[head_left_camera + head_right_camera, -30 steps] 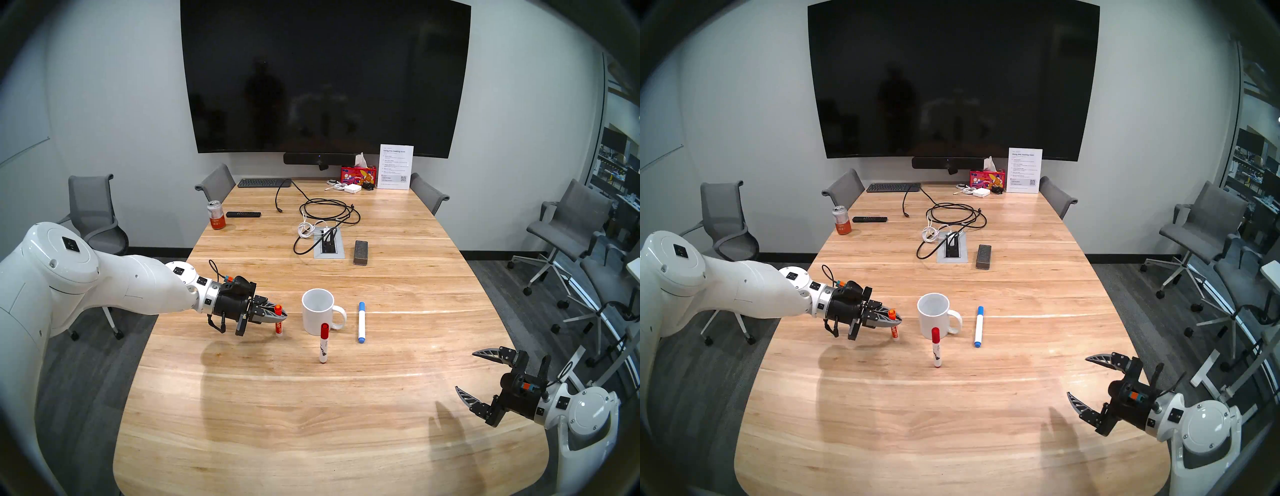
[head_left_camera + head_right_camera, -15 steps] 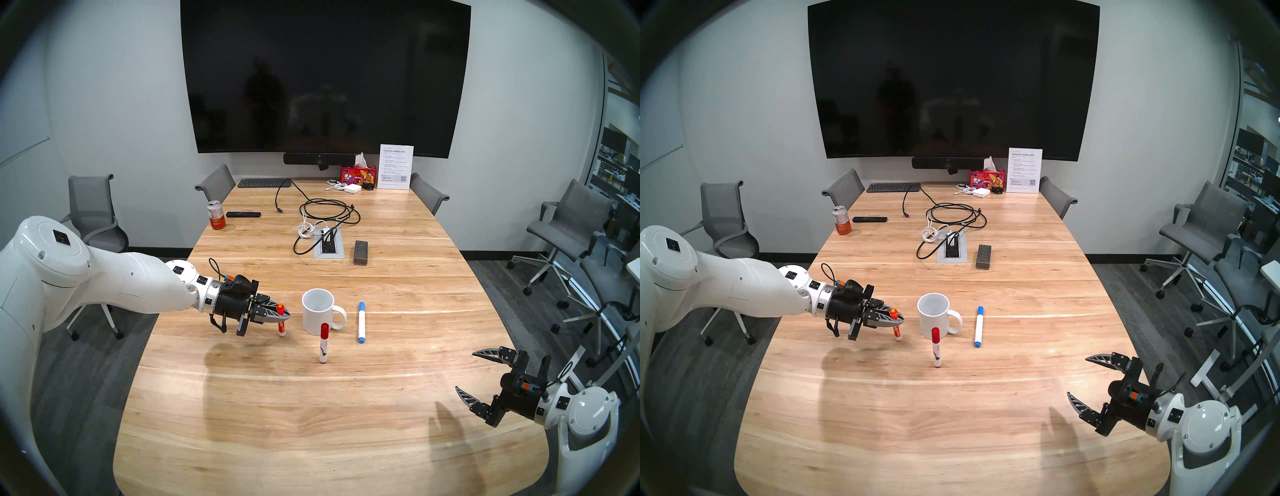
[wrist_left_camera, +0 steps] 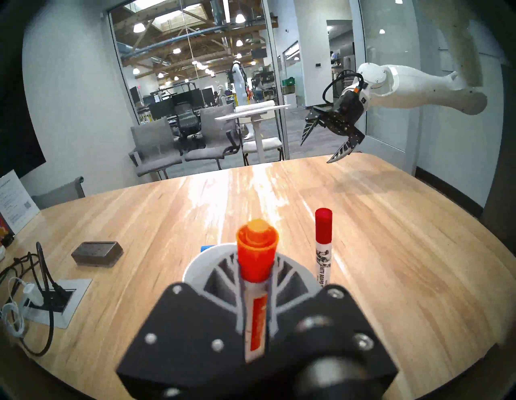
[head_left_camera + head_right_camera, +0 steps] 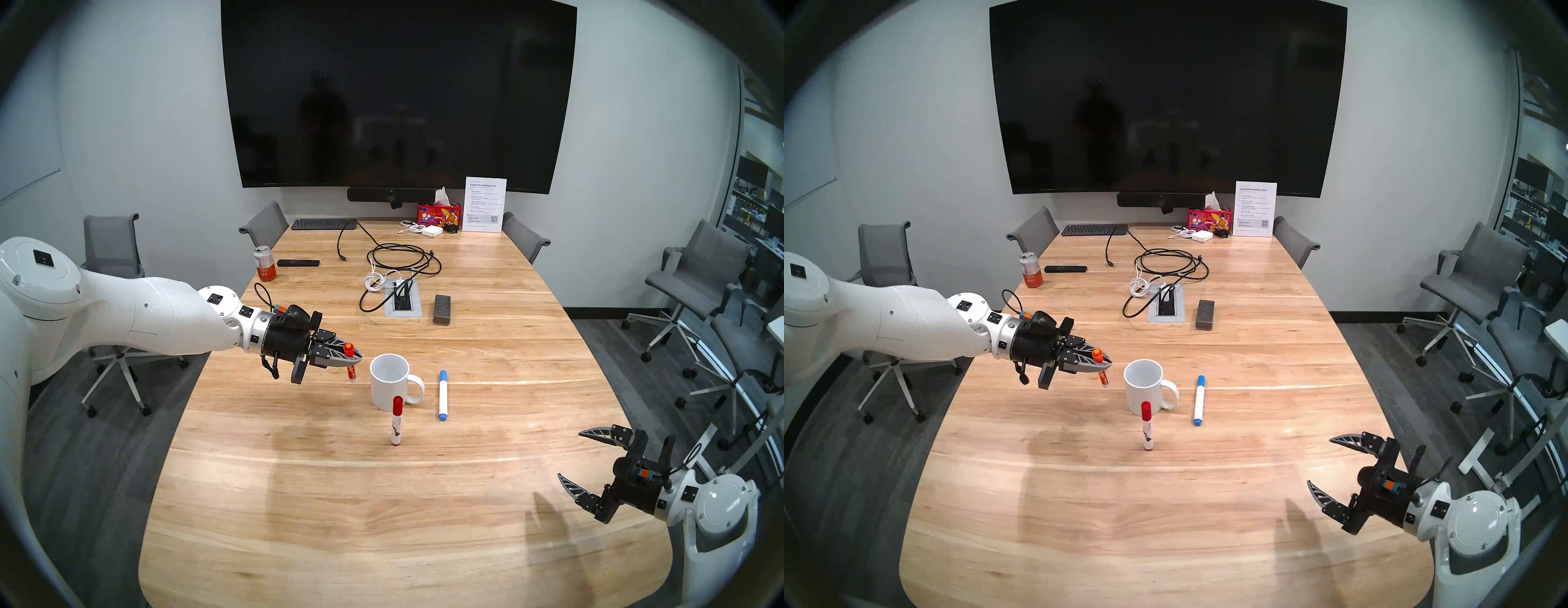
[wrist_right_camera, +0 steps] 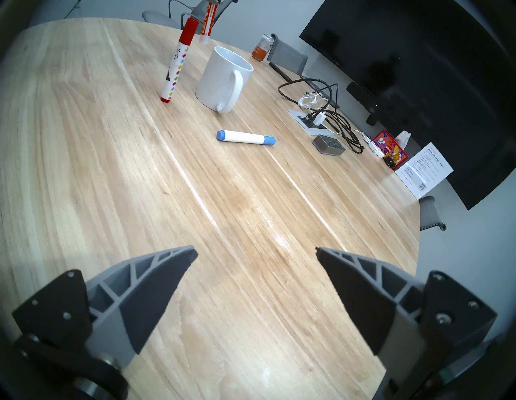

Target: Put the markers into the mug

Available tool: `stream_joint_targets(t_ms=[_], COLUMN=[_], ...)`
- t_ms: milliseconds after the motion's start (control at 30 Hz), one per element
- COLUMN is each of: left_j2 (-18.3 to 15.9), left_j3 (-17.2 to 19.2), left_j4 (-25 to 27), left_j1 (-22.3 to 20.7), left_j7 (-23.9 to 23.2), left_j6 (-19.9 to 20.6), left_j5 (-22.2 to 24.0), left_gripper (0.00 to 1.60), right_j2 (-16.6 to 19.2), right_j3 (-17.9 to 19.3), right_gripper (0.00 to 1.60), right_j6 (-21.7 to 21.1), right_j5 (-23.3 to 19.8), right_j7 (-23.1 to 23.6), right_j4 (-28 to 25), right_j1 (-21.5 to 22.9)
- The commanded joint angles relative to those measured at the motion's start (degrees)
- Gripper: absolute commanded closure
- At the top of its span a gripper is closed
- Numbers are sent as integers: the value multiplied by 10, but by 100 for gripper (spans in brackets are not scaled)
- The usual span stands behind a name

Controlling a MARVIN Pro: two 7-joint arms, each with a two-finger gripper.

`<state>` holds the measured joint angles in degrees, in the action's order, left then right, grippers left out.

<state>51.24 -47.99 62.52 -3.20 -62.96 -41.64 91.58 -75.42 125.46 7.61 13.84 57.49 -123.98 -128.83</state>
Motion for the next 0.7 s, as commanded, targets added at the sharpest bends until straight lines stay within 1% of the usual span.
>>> stream_joint_targets(t_ms=[0,233,400,467,533,667], left_j2=[-3,2,32,37,55,69], left_j3=[10,18,34,36,44,51], left_j4=[9,2,-49,-57,-87,-110], left_j1=[-25,-23,0,4,19,29], left_j7=[-26,-32,-44,-45,-54,-61], left_j6=[11,14,23,25,29,33], left_j5=[4,7,27,30,39,46], left_gripper=[160,160,160,160,160,160], right_j2=[1,1,1,1,1,1], right_j3=[0,0,0,0,0,0], right_gripper=[0,0,0,0,0,0], right_j6=[-1,-1,-1,-1,-1,-1], right_j5=[-2,-2,-2,-2,-2,-2], right_j7=[2,2,2,1,1,1], right_j4=[-8,-8,-8,-8,-8,-8], right_j1=[2,2,2,2,2,2])
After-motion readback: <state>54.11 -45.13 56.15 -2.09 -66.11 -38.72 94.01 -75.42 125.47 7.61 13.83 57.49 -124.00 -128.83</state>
